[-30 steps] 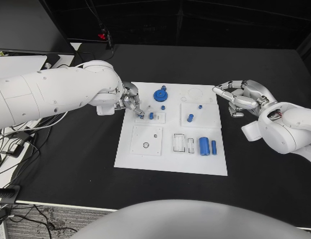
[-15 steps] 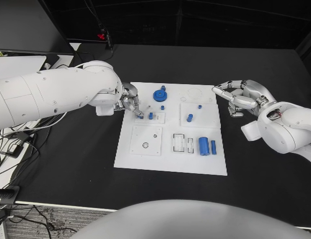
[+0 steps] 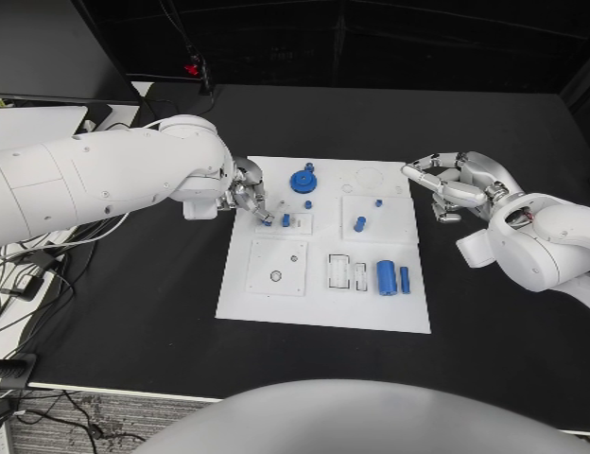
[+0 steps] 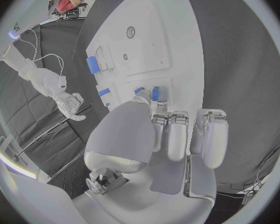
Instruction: Assemble the parts on the task board
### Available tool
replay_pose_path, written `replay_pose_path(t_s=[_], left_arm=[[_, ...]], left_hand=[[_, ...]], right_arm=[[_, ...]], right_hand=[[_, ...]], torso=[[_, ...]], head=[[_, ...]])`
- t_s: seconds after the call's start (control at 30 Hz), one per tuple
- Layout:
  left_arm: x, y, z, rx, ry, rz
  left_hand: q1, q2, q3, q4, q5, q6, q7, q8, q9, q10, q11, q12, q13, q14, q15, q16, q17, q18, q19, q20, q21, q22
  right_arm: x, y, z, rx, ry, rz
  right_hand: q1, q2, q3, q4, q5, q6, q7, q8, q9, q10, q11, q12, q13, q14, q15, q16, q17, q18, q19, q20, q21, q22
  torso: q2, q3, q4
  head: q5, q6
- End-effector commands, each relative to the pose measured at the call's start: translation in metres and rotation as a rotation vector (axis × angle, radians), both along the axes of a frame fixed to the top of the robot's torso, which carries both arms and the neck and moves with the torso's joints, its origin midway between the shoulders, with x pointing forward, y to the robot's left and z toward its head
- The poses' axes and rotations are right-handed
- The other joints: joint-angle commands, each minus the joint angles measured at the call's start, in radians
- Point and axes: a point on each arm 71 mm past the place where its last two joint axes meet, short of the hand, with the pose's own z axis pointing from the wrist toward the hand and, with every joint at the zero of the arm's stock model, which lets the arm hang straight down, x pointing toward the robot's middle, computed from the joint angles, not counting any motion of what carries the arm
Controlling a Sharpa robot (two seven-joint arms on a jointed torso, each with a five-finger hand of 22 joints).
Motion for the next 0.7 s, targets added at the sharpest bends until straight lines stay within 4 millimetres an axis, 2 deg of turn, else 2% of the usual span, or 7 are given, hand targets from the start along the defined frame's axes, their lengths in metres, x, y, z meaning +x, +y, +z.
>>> replay_pose_path(t_s=[0.03,0.7], left_arm=[[0.0001,0.0002,-0.0007,0.012,0.006,-0.003],[0.0010,0.0017,-0.0014,0.018,0.011,-0.001]], left_hand=[[0.058,0.065,0.017,-0.010,0.000,0.024,-0.017,0.003,0.001,0.117,-0.019,-0.005,0.111,0.108,-0.011,0.001,0.263,-0.006,0.104,-0.008,0.003,0.263],[0.058,0.065,0.019,-0.011,-0.001,0.024,-0.017,0.002,0.001,0.117,-0.018,-0.005,0.111,0.108,-0.011,0.001,0.263,-0.006,0.104,-0.008,0.003,0.263]], right_arm=[[-0.0002,0.0016,0.0014,0.003,-0.010,0.008],[-0.0001,0.0015,0.0013,0.003,-0.010,0.007]], right_hand=[[0.011,0.003,-0.005,0.001,0.006,-0.007,0.038,0.006,-0.002,0.104,0.006,0.002,0.263,0.108,0.006,0.002,0.263,0.017,-0.007,0.000,-0.004,0.099],[0.011,0.003,-0.005,0.001,0.006,-0.007,0.038,0.006,-0.002,0.104,0.006,0.002,0.263,0.108,0.006,0.002,0.263,0.017,-0.007,0.000,-0.004,0.099]], torso=[[0.000,-0.0004,-0.0004],[0.000,0.0002,-0.0004]], head=[[0.000,0.000],[0.001,0.000]])
